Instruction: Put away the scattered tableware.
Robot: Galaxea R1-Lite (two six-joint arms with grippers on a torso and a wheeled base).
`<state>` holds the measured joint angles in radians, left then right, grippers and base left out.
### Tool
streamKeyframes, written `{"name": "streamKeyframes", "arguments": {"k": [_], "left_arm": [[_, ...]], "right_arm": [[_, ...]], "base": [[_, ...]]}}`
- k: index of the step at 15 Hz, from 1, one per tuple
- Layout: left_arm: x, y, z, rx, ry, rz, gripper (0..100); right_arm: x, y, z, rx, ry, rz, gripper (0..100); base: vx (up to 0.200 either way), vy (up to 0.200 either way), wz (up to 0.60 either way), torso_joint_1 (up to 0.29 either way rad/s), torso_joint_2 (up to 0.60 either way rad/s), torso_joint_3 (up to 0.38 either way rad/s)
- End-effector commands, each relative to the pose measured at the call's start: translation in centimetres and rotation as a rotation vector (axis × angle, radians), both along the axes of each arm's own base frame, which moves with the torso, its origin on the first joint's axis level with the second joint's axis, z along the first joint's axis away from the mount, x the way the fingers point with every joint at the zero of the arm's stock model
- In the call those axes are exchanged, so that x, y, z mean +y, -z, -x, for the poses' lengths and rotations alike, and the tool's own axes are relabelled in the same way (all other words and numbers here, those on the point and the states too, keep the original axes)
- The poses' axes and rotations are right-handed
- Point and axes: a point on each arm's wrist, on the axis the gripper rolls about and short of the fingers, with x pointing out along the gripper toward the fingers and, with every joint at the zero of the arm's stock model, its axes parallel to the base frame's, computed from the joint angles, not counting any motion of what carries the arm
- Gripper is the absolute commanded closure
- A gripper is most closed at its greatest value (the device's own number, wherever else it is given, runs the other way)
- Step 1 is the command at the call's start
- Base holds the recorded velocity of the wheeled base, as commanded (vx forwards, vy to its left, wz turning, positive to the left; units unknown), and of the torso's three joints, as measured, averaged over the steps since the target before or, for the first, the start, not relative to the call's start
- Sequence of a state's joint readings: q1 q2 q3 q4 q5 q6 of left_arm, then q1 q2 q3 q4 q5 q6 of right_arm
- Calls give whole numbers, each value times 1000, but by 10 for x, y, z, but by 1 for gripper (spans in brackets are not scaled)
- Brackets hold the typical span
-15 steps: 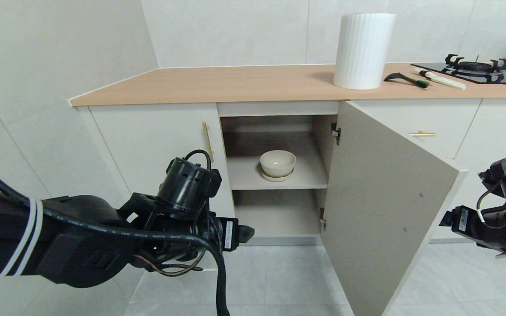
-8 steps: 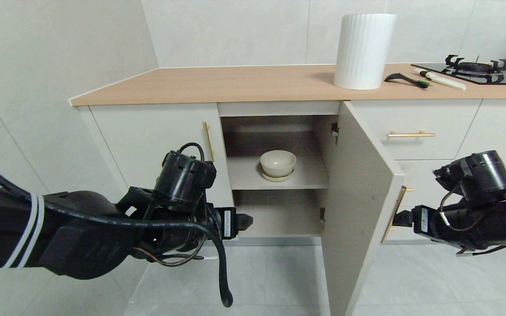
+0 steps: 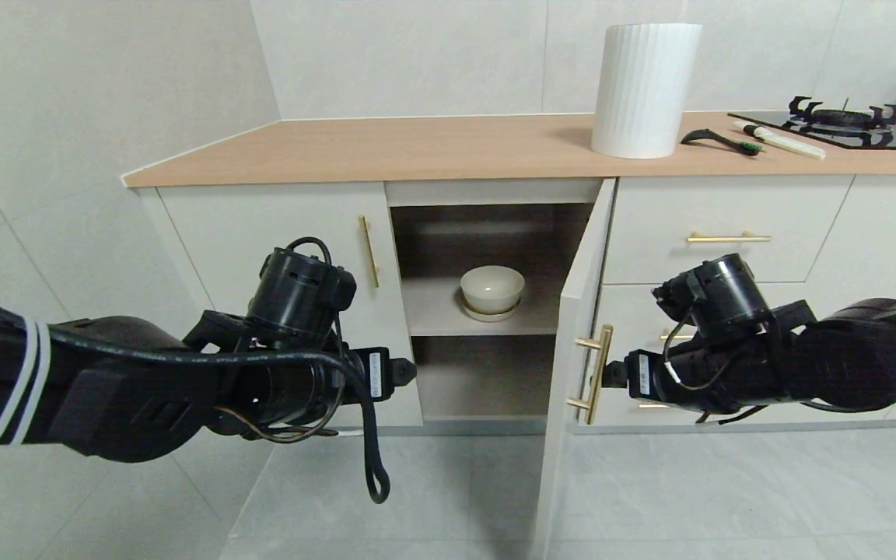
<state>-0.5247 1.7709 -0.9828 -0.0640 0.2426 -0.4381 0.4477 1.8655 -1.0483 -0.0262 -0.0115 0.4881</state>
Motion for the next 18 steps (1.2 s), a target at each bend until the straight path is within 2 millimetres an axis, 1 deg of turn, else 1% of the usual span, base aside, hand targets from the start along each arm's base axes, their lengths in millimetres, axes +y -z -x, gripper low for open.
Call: {"name": "streamKeyframes", "arguments": {"k": [1,2,5,8,14,16,18], "left_arm": [[11,-15,5,-35,-25,14,0],[14,-20,8,-43,-32,13,0],[16,-20,11,-35,-42,-2,0],[15,-16,9,-25,-35,-19,0],[16,-16,8,-44,-56,-54,0],[17,-16,7,-44,-61,-55,0],[24,-18,3,-50,-84,-54,0]], "right_arm": [[32,9,-36,-34,-51,4,0],[40,12,-53,-53,-52,-5,0],[51,18,-74,-75,-49,-17,0],[53,27,-78,-62,-49,-11,0],[57,39,-91,-56,-36,-10,0],[58,40,-92,-56,-35,-9,0],[58,44,-94,-51,-30,-10,0]], "base": [[0,0,0,0,0,0],[0,0,0,0,0,0],[0,0,0,0,0,0],[0,0,0,0,0,0],[0,0,0,0,0,0],[0,0,0,0,0,0],[200,0,0,2,5,-2]]}}
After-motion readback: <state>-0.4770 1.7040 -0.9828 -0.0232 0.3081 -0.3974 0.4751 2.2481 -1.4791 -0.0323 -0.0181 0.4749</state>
